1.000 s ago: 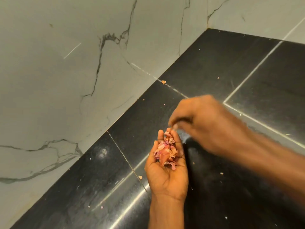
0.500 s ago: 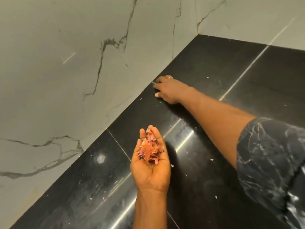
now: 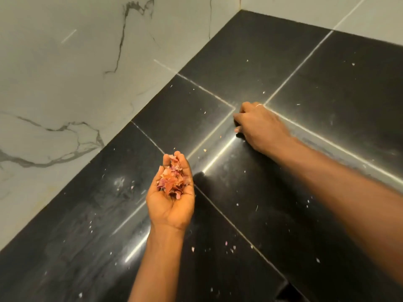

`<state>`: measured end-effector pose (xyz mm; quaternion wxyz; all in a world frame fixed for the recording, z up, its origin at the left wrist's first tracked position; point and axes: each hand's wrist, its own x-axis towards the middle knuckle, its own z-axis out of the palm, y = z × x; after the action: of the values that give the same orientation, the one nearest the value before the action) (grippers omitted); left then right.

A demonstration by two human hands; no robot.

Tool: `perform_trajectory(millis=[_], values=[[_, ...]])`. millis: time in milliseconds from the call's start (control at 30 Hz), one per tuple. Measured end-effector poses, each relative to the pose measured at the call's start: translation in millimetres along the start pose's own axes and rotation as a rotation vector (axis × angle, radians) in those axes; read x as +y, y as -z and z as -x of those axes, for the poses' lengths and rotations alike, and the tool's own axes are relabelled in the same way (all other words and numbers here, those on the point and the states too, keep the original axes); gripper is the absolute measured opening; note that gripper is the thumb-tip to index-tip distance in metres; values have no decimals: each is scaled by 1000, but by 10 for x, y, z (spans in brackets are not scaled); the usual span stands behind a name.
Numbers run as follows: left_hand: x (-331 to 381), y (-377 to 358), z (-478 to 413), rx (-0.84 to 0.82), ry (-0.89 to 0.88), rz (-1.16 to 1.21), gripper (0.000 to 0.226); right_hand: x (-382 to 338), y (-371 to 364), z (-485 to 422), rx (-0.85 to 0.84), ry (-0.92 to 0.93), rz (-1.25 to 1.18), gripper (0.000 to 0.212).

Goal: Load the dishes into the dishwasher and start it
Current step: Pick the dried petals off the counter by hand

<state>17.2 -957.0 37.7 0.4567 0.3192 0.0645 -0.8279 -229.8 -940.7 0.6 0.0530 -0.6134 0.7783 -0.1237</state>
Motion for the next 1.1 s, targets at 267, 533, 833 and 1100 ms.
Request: perform_trajectory(millis=[267,533,833,1100], values=[[178,117,414,-46,-53,22,26,-1170,-183,440,-73,136,-75,12],[168,264,639,-46,6,-20,25,-883,-50,945,-151,-143,-364,12],[-208,453,628,-12,213,-21,26,-1707,640,1634,91,-73,-657,19],[-365,356,741,-29,232,-56,24,-1018,900,1118,214,-223,-720,7]])
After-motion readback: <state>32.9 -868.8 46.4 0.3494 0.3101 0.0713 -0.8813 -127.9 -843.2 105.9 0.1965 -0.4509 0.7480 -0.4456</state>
